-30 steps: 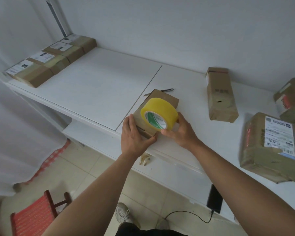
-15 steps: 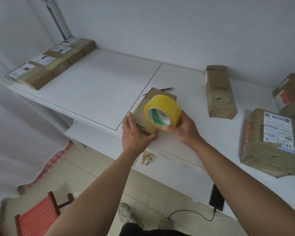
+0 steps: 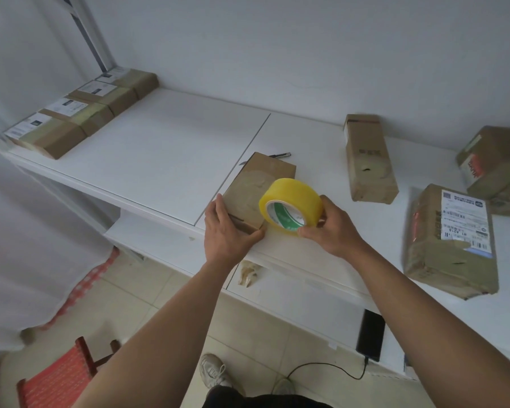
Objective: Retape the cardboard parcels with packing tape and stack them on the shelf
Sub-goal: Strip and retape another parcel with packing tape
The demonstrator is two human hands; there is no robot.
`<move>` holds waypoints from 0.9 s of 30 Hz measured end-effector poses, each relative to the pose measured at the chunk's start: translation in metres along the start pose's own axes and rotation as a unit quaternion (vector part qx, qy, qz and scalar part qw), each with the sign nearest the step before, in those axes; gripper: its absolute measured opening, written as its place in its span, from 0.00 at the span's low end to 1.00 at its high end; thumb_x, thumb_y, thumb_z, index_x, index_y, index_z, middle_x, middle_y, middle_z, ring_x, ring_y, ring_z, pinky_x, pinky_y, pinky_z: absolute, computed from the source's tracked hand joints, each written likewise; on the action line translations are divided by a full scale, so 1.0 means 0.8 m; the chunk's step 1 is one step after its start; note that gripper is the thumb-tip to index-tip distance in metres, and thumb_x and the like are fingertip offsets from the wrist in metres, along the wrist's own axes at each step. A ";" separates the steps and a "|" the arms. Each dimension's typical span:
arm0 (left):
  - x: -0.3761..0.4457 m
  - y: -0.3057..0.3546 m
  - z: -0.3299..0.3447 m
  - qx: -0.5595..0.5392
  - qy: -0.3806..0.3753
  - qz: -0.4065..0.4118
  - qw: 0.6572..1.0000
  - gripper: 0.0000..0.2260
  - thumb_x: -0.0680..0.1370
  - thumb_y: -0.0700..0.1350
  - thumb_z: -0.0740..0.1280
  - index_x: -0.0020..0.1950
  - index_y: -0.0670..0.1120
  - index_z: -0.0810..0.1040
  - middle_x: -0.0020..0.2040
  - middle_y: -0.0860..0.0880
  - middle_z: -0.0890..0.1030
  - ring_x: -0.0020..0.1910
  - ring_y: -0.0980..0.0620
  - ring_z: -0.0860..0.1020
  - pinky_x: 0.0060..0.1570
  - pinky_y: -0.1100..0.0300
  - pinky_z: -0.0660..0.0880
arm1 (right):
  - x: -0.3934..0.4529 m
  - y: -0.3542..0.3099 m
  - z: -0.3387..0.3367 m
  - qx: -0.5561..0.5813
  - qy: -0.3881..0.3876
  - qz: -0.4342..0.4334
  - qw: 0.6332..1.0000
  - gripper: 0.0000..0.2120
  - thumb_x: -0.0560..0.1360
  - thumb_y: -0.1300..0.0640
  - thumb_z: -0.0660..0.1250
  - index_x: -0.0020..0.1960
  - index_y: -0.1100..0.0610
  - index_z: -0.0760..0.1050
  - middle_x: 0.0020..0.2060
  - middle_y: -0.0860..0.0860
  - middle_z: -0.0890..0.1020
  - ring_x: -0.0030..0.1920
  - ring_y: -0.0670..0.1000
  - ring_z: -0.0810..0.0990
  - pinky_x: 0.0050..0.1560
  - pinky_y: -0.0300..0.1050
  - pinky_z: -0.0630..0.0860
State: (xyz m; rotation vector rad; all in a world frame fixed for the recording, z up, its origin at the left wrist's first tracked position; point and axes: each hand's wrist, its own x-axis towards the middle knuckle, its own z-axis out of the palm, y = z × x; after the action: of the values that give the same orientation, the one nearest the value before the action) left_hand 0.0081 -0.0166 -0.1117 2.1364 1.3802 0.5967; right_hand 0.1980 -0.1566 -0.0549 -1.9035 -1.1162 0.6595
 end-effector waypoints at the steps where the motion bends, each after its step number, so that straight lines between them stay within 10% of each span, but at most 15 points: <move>1: 0.001 0.000 0.000 -0.001 0.002 -0.001 1.000 0.58 0.62 0.71 0.72 0.80 0.49 0.46 0.74 0.49 0.56 0.74 0.47 0.60 0.68 0.47 0.70 | -0.001 -0.001 -0.004 -0.006 0.004 0.006 1.000 0.22 0.62 0.46 0.73 0.52 0.50 0.69 0.43 0.49 0.79 0.41 0.51 0.81 0.37 0.44 0.76; 7: 0.000 0.003 0.002 -0.005 0.011 0.009 1.000 0.56 0.60 0.70 0.71 0.79 0.50 0.50 0.73 0.48 0.58 0.72 0.46 0.62 0.65 0.48 0.72 | -0.021 0.011 -0.027 -0.082 -0.001 0.016 0.996 0.30 0.55 0.34 0.64 0.51 0.50 0.66 0.38 0.46 0.75 0.37 0.49 0.77 0.36 0.48 0.74; 27: 0.000 0.006 -0.013 0.017 -0.029 -0.001 0.999 0.52 0.60 0.71 0.73 0.77 0.55 0.53 0.73 0.47 0.57 0.73 0.46 0.62 0.61 0.44 0.75 | -0.021 0.001 -0.026 -0.142 -0.037 0.029 0.989 0.25 0.63 0.40 0.67 0.53 0.49 0.64 0.38 0.43 0.72 0.37 0.43 0.74 0.32 0.42 0.66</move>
State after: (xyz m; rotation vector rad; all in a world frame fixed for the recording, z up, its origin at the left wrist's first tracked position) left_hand 0.0053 -0.0166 -0.1005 2.1621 1.3702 0.5102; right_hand 0.2064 -0.1799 -0.0441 -2.1744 -1.2616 0.6340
